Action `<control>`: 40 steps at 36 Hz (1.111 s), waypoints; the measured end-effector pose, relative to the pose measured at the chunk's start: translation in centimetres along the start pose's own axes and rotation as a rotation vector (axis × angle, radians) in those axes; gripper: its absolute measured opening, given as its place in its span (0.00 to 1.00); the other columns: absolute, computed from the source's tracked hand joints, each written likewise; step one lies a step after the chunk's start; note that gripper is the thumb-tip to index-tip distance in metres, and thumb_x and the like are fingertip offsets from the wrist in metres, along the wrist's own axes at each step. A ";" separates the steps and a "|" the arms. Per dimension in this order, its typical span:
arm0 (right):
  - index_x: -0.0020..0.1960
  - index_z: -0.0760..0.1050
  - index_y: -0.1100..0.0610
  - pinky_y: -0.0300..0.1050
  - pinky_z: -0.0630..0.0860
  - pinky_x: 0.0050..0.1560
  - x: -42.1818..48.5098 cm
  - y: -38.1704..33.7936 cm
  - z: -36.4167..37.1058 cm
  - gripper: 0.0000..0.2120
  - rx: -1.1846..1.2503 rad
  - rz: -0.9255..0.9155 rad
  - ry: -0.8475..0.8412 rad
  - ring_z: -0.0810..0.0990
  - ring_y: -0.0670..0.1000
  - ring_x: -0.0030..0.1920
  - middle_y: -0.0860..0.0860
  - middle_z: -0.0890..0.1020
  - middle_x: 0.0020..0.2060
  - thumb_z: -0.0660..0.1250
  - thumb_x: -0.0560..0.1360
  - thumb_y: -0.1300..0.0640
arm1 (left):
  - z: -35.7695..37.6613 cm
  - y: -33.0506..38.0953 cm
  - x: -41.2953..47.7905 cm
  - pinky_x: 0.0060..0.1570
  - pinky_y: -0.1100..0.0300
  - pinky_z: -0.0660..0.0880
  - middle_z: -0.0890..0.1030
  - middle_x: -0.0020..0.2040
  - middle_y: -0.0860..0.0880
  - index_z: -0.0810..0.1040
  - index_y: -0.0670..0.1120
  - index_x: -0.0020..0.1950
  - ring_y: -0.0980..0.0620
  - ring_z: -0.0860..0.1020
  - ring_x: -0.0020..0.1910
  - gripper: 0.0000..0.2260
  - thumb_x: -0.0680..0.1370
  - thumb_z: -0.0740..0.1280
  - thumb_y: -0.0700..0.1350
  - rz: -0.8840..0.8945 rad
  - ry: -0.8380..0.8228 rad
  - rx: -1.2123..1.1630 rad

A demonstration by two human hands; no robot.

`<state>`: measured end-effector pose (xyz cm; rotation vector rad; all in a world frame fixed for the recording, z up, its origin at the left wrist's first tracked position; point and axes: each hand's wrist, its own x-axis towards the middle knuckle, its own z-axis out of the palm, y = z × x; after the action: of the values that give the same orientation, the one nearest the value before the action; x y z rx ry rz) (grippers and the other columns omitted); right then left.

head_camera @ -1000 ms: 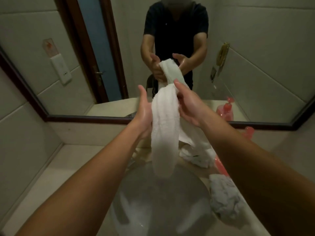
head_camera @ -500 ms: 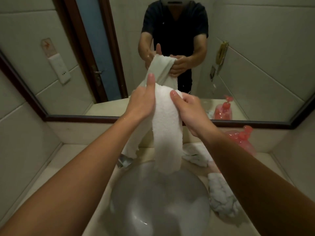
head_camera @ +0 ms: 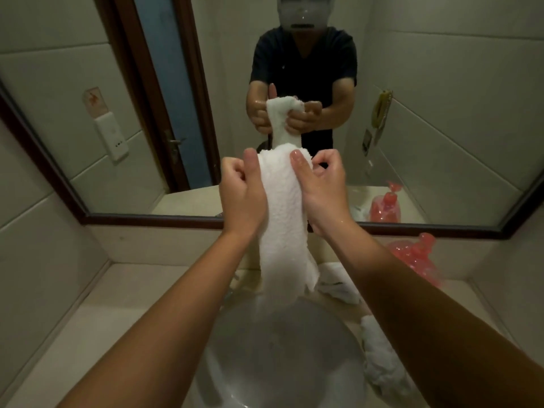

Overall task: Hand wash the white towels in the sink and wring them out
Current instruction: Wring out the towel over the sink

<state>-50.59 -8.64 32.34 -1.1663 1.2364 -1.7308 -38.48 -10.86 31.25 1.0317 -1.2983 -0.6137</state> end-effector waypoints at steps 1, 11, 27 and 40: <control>0.51 0.69 0.54 0.56 0.75 0.46 0.2 -0.3 -0.1 0.16 0.008 -0.015 0.007 0.75 0.55 0.43 0.58 0.78 0.45 0.73 0.81 0.47 | 0.2 -0.1 -0.6 0.45 0.70 0.72 0.74 0.48 0.54 0.69 0.50 0.55 0.66 0.75 0.42 0.23 0.79 0.58 0.69 0.014 -0.026 -0.029; 0.54 0.73 0.56 0.55 0.84 0.52 0.8 -0.9 -1.8 0.13 0.070 0.082 0.015 0.83 0.52 0.47 0.53 0.83 0.47 0.75 0.81 0.50 | 3.5 1.4 -1.5 0.41 0.65 0.80 0.88 0.51 0.49 0.83 0.45 0.62 0.56 0.87 0.48 0.29 0.75 0.69 0.67 -0.267 -0.155 -0.238; 0.59 0.69 0.51 0.63 0.84 0.48 -7.9 11.8 -0.4 0.30 0.419 0.957 0.475 0.82 0.62 0.53 0.57 0.79 0.58 0.63 0.77 0.26 | 3.9 3.5 -1.8 0.59 0.53 0.82 0.87 0.54 0.53 0.81 0.49 0.62 0.54 0.85 0.53 0.26 0.75 0.74 0.67 -0.587 0.268 -0.481; 0.68 0.79 0.55 0.59 0.77 0.63 -3.6 16.7 1.9 0.36 0.786 0.946 0.187 0.81 0.65 0.62 0.58 0.83 0.65 0.60 0.78 0.26 | -2.6 0.6 -3.6 0.43 0.48 0.86 0.89 0.49 0.48 0.82 0.46 0.59 0.45 0.88 0.47 0.24 0.72 0.79 0.62 -0.697 0.324 -0.557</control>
<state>-46.93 -11.05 15.73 0.0736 0.8279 -1.3407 -36.88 -6.81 30.20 1.0399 -0.4103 -1.1955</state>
